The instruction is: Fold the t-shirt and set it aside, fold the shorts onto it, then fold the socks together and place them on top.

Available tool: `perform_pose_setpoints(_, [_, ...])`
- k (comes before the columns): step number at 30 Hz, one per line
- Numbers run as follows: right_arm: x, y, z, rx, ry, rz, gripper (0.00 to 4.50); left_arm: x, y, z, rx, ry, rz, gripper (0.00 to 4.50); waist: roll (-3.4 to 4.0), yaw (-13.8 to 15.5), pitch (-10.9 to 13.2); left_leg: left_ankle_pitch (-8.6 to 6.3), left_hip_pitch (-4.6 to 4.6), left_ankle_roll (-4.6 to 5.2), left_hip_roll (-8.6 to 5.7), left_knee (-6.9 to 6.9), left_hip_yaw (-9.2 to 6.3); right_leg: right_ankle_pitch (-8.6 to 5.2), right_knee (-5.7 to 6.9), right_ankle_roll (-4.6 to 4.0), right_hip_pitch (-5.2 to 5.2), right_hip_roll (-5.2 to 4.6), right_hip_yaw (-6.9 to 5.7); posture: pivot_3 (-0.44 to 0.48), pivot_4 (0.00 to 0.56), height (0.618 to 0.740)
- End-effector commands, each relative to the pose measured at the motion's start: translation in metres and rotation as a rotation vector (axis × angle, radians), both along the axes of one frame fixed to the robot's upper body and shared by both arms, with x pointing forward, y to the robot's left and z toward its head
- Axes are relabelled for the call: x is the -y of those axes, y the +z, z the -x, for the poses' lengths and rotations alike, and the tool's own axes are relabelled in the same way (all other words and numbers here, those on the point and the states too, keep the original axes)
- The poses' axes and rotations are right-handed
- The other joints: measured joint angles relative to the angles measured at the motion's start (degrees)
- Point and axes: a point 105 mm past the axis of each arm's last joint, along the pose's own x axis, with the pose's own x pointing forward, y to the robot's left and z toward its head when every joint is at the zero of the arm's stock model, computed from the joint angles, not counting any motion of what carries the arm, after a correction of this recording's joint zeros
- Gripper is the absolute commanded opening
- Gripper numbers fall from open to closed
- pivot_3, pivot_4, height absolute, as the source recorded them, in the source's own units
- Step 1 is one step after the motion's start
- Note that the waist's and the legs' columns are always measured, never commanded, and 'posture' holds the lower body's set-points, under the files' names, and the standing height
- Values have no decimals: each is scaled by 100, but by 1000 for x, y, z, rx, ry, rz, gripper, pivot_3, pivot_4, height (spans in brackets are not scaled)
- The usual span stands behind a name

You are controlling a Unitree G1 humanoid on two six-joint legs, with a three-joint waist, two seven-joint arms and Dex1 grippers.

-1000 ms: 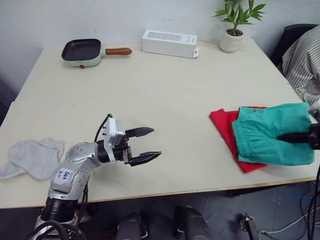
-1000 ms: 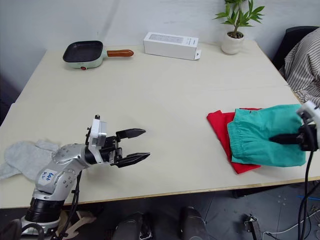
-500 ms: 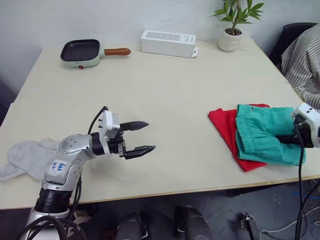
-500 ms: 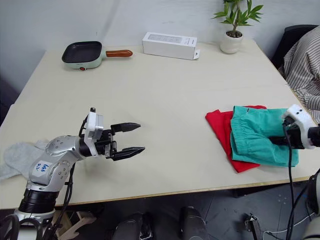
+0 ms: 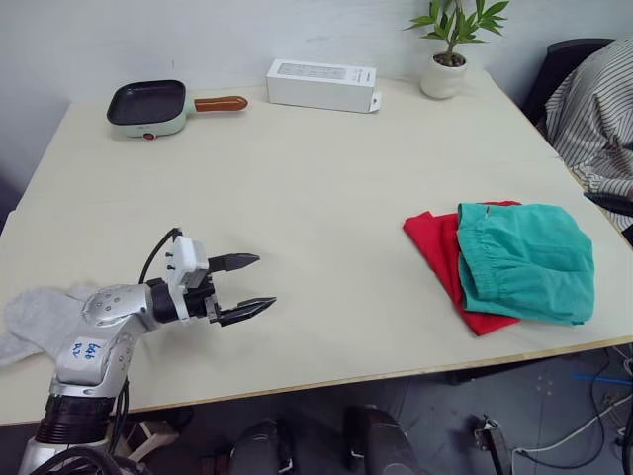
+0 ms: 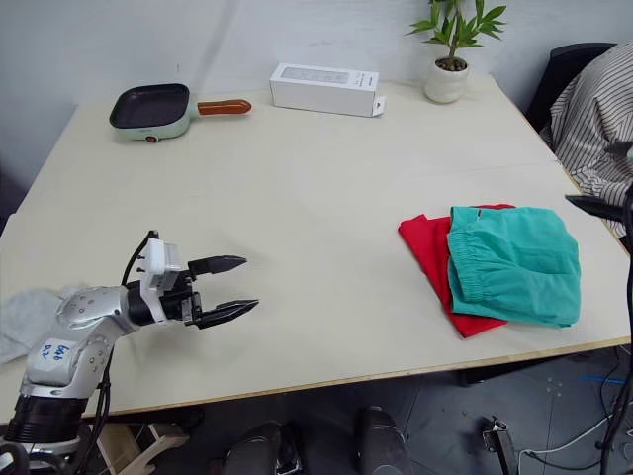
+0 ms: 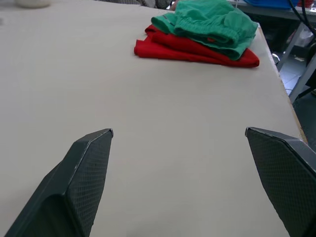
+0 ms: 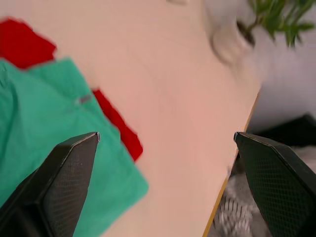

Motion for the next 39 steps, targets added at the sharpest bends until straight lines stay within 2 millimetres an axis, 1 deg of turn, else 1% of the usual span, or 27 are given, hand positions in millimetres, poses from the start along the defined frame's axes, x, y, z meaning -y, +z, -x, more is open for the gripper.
perform_pose_setpoints(1, [-54,-13,0,12,234,-77,4456,-14,9,5,53,43,-15,4500,-12,20,-6,0,0,-2,6,2,-3,0,0,-1,1,1,-1,0,150,740])
perform_pose_setpoints(3, [-94,-39,4,-21,344,-148,4456,-21,7,7,67,78,-15,4500,-15,45,-8,-1,0,-7,11,2,-10,-1,4,-3,4,1,-2,0,150,740])
perform_pose_setpoints(5, [-126,-63,14,-59,420,-179,4456,-28,5,8,84,114,-14,4500,-11,93,-6,-1,-3,-7,7,2,-10,-1,16,-4,-2,-2,-1,0,150,740])
perform_pose_setpoints(8, [-171,-93,25,-78,487,-283,4456,-42,2,12,107,177,-4,4500,-8,173,-5,-1,-5,-6,3,5,-8,-4,24,-7,-9,-4,-1,0,150,740])
perform_pose_setpoints(9, [-181,-103,29,-89,493,-304,4456,-47,0,13,114,196,-8,4500,-9,180,-5,-2,-5,-6,3,10,-8,-3,25,-7,-7,-4,-1,0,150,740])
perform_pose_setpoints(12, [-199,-133,37,-129,488,-301,4456,-59,-9,23,80,234,-15,4500,-17,194,-9,-10,-3,-1,1,8,-10,-3,21,-9,-2,-7,-3,0,150,740])
perform_pose_setpoints(14, [-213,-153,49,-171,518,-306,4456,-70,-16,32,52,267,-28,4500,-23,185,-13,-23,-2,-16,-1,6,-10,-3,21,-10,-3,-12,-2,0,150,740])
perform_pose_setpoints(15, [-219,-159,54,-181,532,-321,4456,-76,-19,38,43,288,-42,4500,-24,179,-14,-24,-1,-15,1,5,-10,-5,22,-12,-4,-10,-2,0,150,740])
perform_pose_setpoints(17, [-228,-165,59,-185,537,-362,4456,-88,-21,48,33,327,-65,4500,-25,167,-14,-22,-1,-12,4,3,-10,-9,22,-19,-6,-8,-5,0,150,740])
perform_pose_setpoints(19, [-233,-168,60,-185,544,-390,4456,-94,-20,53,39,355,-75,4500,-26,139,-12,-22,-1,-13,8,3,-8,-13,25,-26,-8,-5,-7,0,150,740])
perform_pose_setpoints(20, [-235,-170,60,-194,554,-392,4456,-94,-18,53,51,371,-76,4500,-21,106,-10,-22,-2,-10,1,0,-28,-14,16,-27,15,-13,-25,0,150,740])
perform_pose_setpoints(21, [-236,-172,60,-202,561,-398,4456,-95,-16,53,64,388,-73,4500,-11,42,-5,0,-5,13,-46,-26,-129,-14,-6,-25,57,-44,-91,0,150,740])
perform_pose_setpoints(22, [-235,-172,58,-206,562,-402,4456,-93,-15,51,78,397,-73,4500,-9,21,-3,27,1,51,-108,-60,-266,-13,-27,-18,139,-113,-233,0,150,740])
perform_pose_setpoints(23, [-234,-170,55,-196,566,-397,4456,-91,-14,49,90,403,-70,4500,-1,22,1,59,7,63,-151,-93,-355,-17,-54,-6,200,-150,-322,0,150,740])
perform_pose_setpoints(24, [-233,-169,53,-186,571,-387,4456,-90,-14,47,100,412,-65,4500,19,24,13,91,1,71,-195,-117,-447,-14,-60,5,244,-182,-409,0,150,740])
perform_pose_setpoints(25, [-232,-167,50,-167,567,-375,4456,-90,-13,47,113,434,-60,4500,29,35,19,118,-6,85,-257,-122,-553,-31,-60,35,303,-192,-494,0,150,740])
perform_pose_setpoints(26, [-231,-166,47,-155,562,-369,4456,-93,-13,47,120,462,-52,4500,35,50,24,125,-6,91,-291,-120,-609,-47,-61,63,331,-210,-517,0,150,740])
perform_pose_setpoints(28, [-227,-166,44,-144,552,-367,4456,-96,-14,49,126,498,-44,4500,43,169,31,140,-9,104,-342,-112,-688,-80,-59,118,371,-249,-517,0,150,740])
perform_pose_setpoints(29, [-227,-165,42,-138,549,-371,4456,-101,-13,52,123,525,-32,4500,40,224,34,141,-4,105,-349,-108,-696,-84,-61,122,380,-265,-506,0,150,740])
perform_pose_setpoints(30, [-227,-164,41,-129,552,-371,4456,-105,-12,55,123,549,-28,4500,37,250,36,138,-5,105,-349,-102,-692,-86,-64,123,380,-274,-457,0,150,740])
perform_pose_setpoints(31, [-228,-161,40,-109,561,-374,4456,-110,-12,59,123,572,-31,4500,35,279,37,137,-7,105,-348,-102,-685,-86,-70,123,376,-271,-433,0,150,740])
perform_pose_setpoints(34, [-224,-155,40,-82,551,-397,4456,-121,-14,70,125,621,-68,4500,36,329,38,121,-6,90,-344,-104,-668,-86,-79,123,370,-273,-417,0,150,740])
perform_pose_setpoints(36, [-219,-153,41,-74,549,-408,4456,-131,-13,80,126,691,-63,4500,36,339,38,111,-7,78,-341,-107,-652,-86,-78,123,358,-273,-405,0,150,740])
perform_pose_setpoints(38, [-213,-148,51,-83,578,-423,4456,-158,-16,109,122,858,-73,4500,33,341,38,106,-8,82,-340,-108,-645,-86,-79,123,357,-274,-399,0,150,740])
perform_pose_setpoints(39, [-211,-146,55,-93,592,-435,4456,-167,-17,120,122,917,-85,4500,31,324,40,101,-11,85,-339,-107,-644,-86,-82,124,353,-274,-399,0,150,740])
